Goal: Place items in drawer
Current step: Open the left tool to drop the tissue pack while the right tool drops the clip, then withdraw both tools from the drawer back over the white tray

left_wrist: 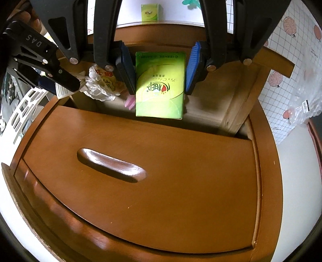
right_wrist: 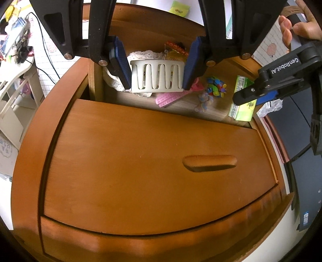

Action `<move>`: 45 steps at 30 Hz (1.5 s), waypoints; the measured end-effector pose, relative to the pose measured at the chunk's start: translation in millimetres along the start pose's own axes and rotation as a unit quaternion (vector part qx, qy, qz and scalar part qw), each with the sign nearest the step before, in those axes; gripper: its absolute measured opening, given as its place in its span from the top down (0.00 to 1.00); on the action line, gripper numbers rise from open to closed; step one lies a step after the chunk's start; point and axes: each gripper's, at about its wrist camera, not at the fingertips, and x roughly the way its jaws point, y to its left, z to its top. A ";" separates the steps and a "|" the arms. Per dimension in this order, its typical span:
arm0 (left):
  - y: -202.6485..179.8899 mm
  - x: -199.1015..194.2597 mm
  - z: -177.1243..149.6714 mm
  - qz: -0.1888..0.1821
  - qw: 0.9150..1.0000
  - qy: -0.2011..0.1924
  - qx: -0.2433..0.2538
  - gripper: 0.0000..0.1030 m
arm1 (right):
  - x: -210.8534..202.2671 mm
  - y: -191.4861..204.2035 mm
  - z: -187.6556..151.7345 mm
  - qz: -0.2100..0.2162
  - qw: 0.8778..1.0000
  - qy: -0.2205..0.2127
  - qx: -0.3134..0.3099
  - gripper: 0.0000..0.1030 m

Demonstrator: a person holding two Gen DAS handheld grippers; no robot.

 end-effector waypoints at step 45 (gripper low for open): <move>-13.4 -50.7 -10.4 0.034 0.995 -0.088 0.020 0.00 | -25.1 -16.7 -12.6 -0.011 0.999 0.002 0.045 0.00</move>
